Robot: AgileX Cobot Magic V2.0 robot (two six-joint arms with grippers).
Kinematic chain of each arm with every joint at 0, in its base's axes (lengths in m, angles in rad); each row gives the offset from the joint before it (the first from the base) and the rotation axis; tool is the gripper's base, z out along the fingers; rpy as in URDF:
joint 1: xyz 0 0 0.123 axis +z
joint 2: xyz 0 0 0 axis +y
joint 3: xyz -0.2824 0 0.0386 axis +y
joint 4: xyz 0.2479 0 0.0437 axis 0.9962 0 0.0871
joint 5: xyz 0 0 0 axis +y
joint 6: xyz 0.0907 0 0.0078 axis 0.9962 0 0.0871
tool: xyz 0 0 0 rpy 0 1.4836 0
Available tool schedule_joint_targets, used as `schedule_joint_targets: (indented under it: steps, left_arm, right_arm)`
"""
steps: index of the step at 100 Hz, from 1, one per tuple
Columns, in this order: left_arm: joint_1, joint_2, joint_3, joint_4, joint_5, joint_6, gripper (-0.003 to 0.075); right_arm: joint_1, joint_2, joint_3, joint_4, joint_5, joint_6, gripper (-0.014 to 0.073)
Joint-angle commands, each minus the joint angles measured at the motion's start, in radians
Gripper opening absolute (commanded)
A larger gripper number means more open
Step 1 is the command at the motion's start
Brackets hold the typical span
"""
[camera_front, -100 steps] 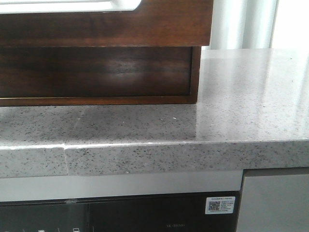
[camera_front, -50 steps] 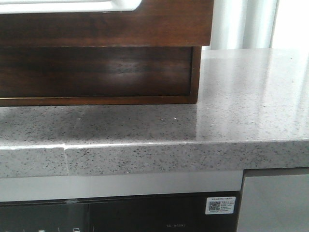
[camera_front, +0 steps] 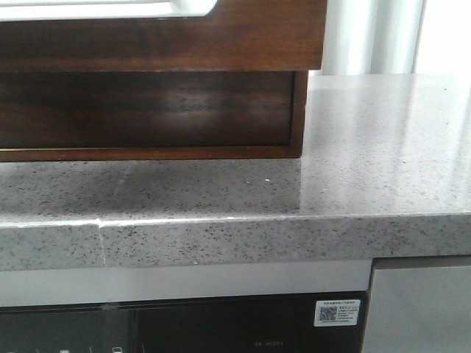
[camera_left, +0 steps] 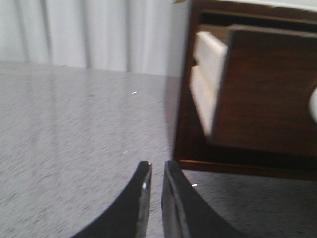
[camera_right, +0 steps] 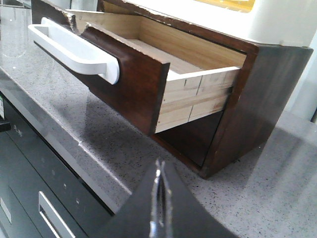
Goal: Put scissors in drawer with both arms
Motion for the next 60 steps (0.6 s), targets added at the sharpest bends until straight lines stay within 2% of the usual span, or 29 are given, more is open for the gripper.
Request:
schedule_joint_targets:
  steps: [1,10,25,28,43,55,60]
  left_arm:
    - [0.046,-0.033,-0.011,-0.024,-0.081,0.003,0.0003]
    - [0.070,-0.033,0.021,-0.028,-0.101,0.003,0.0003]
    - [0.076,-0.033,0.115,-0.044,-0.252,0.052,0.0003]
    - [0.076,-0.035,0.108,-0.040,-0.196,0.052,0.0003]
    - [0.076,-0.035,0.112,-0.036,-0.102,0.053,0.0003]
    - [0.076,-0.035,0.112,-0.036,0.050,0.056,0.0003]
    - [0.076,-0.035,0.112,-0.036,0.060,0.092,0.0003]
  right_arm:
    - [-0.001,0.006,-0.026,0.012,-0.072,-0.002,-0.0106]
    - [-0.001,0.006,-0.026,0.012,-0.072,-0.002,-0.0106]
    - [-0.001,0.006,-0.026,0.012,-0.072,-0.002,-0.0106]
    - [-0.001,0.006,-0.026,0.012,-0.072,-0.002,-0.0106]
    - [-0.001,0.006,-0.026,0.012,-0.070,-0.002,-0.0106]
    - [-0.001,0.006,-0.026,0.012,-0.070,-0.002,-0.0106]
    - [-0.001,0.006,-0.026,0.012,-0.070,-0.002,-0.0106]
